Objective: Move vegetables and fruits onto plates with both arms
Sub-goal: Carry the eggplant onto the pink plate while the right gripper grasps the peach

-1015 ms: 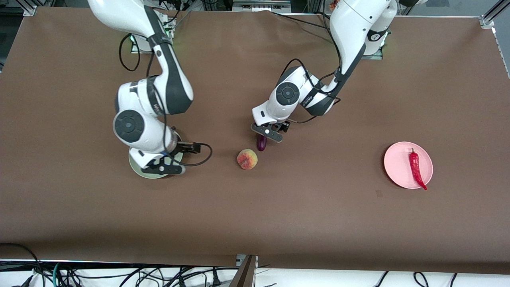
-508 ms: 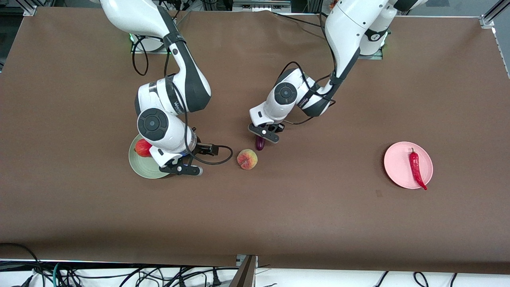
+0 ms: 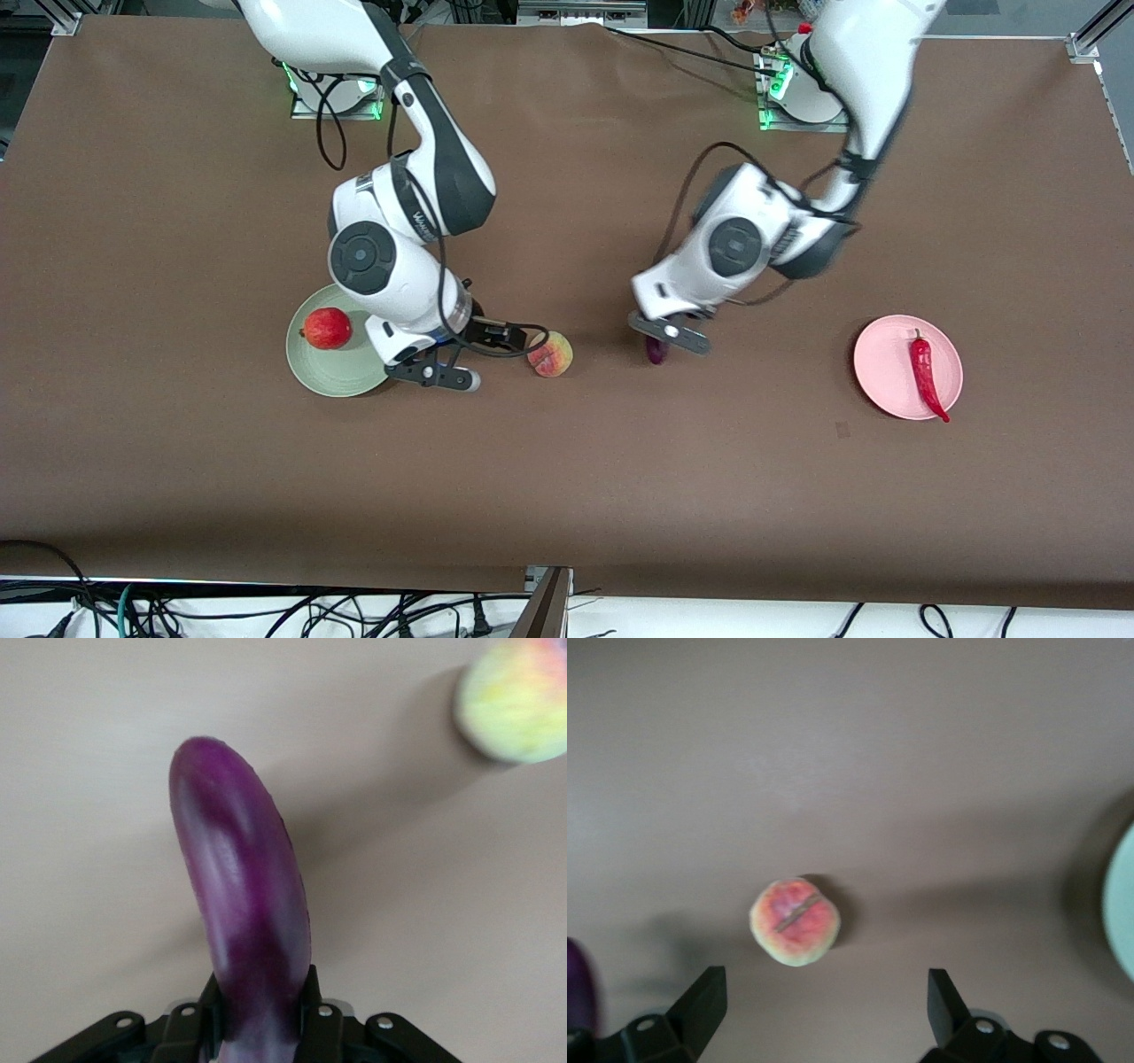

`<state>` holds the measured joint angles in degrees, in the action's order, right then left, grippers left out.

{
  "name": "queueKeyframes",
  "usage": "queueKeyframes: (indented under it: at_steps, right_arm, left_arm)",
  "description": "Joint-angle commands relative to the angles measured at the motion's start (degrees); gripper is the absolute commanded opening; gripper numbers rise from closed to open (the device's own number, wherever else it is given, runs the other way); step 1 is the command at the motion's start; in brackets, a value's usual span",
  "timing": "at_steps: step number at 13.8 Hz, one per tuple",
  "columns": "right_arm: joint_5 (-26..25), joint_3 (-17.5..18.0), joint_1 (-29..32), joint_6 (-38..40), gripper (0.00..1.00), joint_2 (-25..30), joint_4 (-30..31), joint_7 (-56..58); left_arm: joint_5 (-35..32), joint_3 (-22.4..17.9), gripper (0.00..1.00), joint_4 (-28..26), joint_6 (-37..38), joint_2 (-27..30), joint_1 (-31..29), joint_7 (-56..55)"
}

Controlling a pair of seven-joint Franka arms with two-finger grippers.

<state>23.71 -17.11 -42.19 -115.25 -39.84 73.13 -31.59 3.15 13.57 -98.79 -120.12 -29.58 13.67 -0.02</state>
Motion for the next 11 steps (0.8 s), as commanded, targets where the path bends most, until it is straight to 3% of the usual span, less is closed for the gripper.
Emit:
queueKeyframes:
  at_steps: [1, 6, 7, 11]
  right_arm:
    - [0.4, 2.2, 0.4, -1.5, 1.0, -1.6, -1.8, -2.2]
    - [0.5, 2.8, -3.1, -18.1, 1.0, -8.1, -1.8, -6.6]
    - [0.3, 2.8, -3.3, -18.3, 1.0, -8.8, -1.8, -6.6]
    - [-0.2, 2.8, -5.3, -18.7, 1.0, -9.6, -0.6, -7.2]
  left_arm:
    - [-2.6, 0.5, 0.15, 8.7, 12.2, -1.7, -7.9, 13.9]
    - [-20.1, 0.2, 0.19, 10.1, 15.7, -1.9, -15.2, 17.9]
    - [-22.1, 0.2, 0.15, 10.1, 15.7, -2.1, -17.0, 18.2]
    - [-25.5, -0.3, 0.16, 10.4, 13.6, -7.0, -22.9, 18.0]
